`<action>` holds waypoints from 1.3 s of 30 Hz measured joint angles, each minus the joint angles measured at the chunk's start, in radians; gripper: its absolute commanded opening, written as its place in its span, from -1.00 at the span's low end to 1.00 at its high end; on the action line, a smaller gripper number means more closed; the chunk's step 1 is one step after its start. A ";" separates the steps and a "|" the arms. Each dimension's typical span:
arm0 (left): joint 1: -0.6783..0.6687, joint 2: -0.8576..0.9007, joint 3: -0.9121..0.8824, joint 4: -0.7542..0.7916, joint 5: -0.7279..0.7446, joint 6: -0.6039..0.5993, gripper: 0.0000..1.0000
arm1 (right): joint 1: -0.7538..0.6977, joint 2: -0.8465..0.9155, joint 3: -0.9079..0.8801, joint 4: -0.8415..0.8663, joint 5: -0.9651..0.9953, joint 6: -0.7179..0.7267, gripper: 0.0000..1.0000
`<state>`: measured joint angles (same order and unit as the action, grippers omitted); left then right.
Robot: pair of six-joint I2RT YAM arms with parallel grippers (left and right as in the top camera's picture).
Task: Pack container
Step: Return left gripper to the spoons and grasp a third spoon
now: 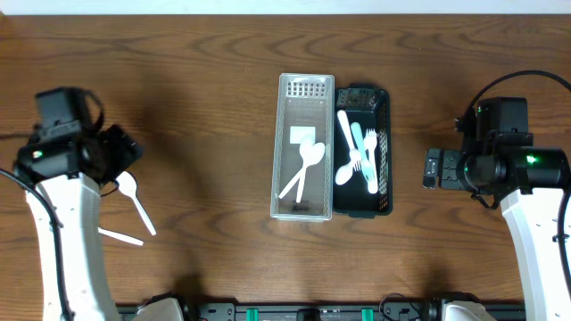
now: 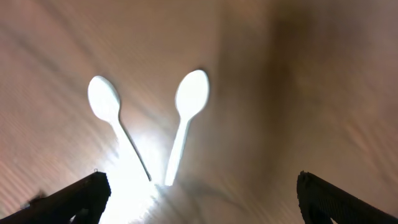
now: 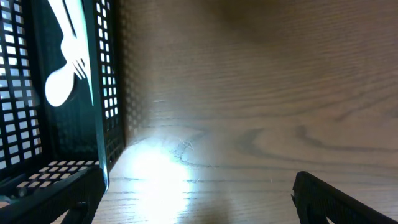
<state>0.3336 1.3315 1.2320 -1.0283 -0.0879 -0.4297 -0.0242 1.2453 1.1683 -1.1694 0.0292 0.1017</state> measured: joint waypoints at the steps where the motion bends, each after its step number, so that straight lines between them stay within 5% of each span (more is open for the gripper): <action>1: 0.023 0.008 -0.024 0.021 0.006 0.000 0.97 | 0.000 0.000 0.000 0.000 0.000 0.000 0.99; 11: 0.081 0.174 -0.236 0.254 0.046 0.019 0.97 | 0.000 0.000 0.000 0.000 0.000 0.000 0.99; 27: 0.082 0.406 -0.257 0.385 0.108 0.095 1.00 | 0.000 0.000 0.000 -0.012 0.000 0.000 0.98; 39: 0.082 0.436 -0.257 0.422 0.116 0.113 0.66 | 0.000 0.000 0.000 -0.013 0.000 0.000 0.98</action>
<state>0.4152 1.7676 0.9749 -0.6064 0.0280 -0.3164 -0.0242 1.2453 1.1683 -1.1820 0.0292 0.1017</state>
